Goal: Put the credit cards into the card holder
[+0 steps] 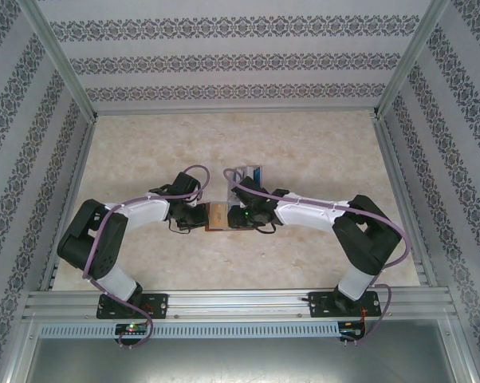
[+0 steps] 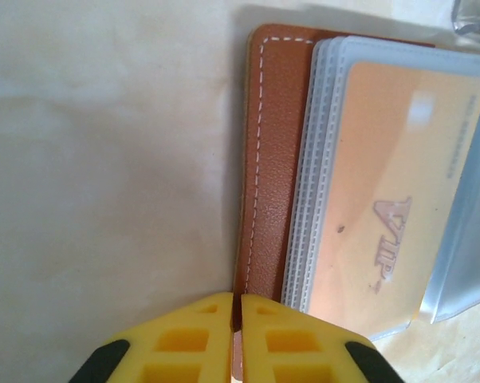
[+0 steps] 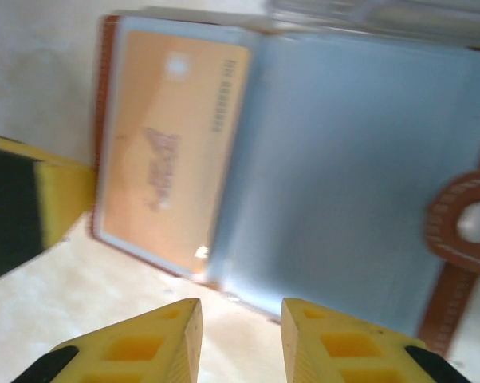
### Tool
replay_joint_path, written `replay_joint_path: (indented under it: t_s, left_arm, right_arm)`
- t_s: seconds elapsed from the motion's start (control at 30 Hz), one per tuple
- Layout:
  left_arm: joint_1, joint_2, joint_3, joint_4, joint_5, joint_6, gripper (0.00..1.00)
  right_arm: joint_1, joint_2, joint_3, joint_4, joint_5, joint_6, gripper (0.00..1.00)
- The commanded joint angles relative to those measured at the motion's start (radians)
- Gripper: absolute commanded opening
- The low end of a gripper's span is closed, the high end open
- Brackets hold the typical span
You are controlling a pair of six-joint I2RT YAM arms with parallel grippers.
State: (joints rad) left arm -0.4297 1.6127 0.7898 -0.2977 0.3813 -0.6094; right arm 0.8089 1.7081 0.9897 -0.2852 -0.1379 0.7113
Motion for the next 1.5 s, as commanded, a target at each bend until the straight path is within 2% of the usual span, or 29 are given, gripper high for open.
replay_joint_path:
  t_s: [0.0, 0.23, 0.33, 0.43, 0.53, 0.63, 0.7, 0.73, 0.83, 0.93, 1.07, 1.17, 1.3, 1.37, 1.47]
  left_arm:
    - [-0.003, -0.022, -0.052, -0.017, -0.033, -0.014, 0.15]
    - [-0.002, -0.127, -0.053, -0.067, -0.075, -0.02, 0.29]
    - [-0.003, -0.128, -0.028, -0.102, -0.088, -0.005, 0.3]
    - [-0.002, -0.119, -0.033, -0.068, -0.054, -0.003, 0.37]
    - [0.001, -0.108, -0.053, 0.0, 0.0, -0.015, 0.43]
    - [0.0, -0.102, -0.057, 0.02, 0.002, -0.023, 0.5]
    - [0.002, -0.09, -0.056, 0.032, 0.01, -0.024, 0.51]
    - [0.001, -0.079, -0.048, 0.028, 0.016, -0.023, 0.51]
    - [0.0, -0.06, -0.044, 0.047, 0.036, -0.028, 0.51]
    - [0.001, -0.046, -0.05, 0.08, 0.066, -0.036, 0.51]
    - [0.002, -0.03, -0.045, 0.101, 0.104, -0.035, 0.5]
    - [0.001, -0.002, -0.031, 0.097, 0.116, -0.03, 0.5]
    - [0.001, 0.003, -0.016, 0.068, 0.108, -0.008, 0.48]
    - [0.003, -0.017, -0.003, 0.019, 0.058, 0.014, 0.44]
    - [0.004, -0.044, 0.004, 0.002, 0.074, 0.022, 0.4]
  right_arm:
    - [-0.032, -0.001, -0.057, -0.035, 0.055, -0.031, 0.32]
    - [-0.035, -0.113, -0.044, -0.097, 0.14, -0.093, 0.34]
    - [-0.036, -0.128, -0.015, -0.142, 0.247, -0.118, 0.41]
    - [-0.031, -0.088, 0.034, -0.161, 0.31, -0.129, 0.44]
    - [-0.021, -0.019, 0.082, -0.152, 0.319, -0.128, 0.44]
    - [-0.016, 0.035, 0.124, -0.158, 0.335, -0.134, 0.46]
    - [-0.018, 0.059, 0.14, -0.171, 0.362, -0.134, 0.46]
    - [-0.019, 0.07, 0.144, -0.181, 0.376, -0.133, 0.45]
    - [-0.031, 0.07, 0.133, -0.192, 0.399, -0.116, 0.26]
    - [-0.031, 0.032, 0.091, -0.176, 0.409, -0.107, 0.15]
    - [-0.042, 0.004, 0.02, -0.108, 0.313, -0.112, 0.06]
    - [-0.041, 0.01, -0.014, -0.065, 0.194, -0.109, 0.04]
    - [0.004, 0.022, -0.019, -0.035, 0.138, -0.108, 0.04]
    - [0.024, 0.028, -0.013, -0.023, 0.125, -0.103, 0.04]
    - [0.039, 0.042, -0.009, 0.036, 0.056, -0.078, 0.03]
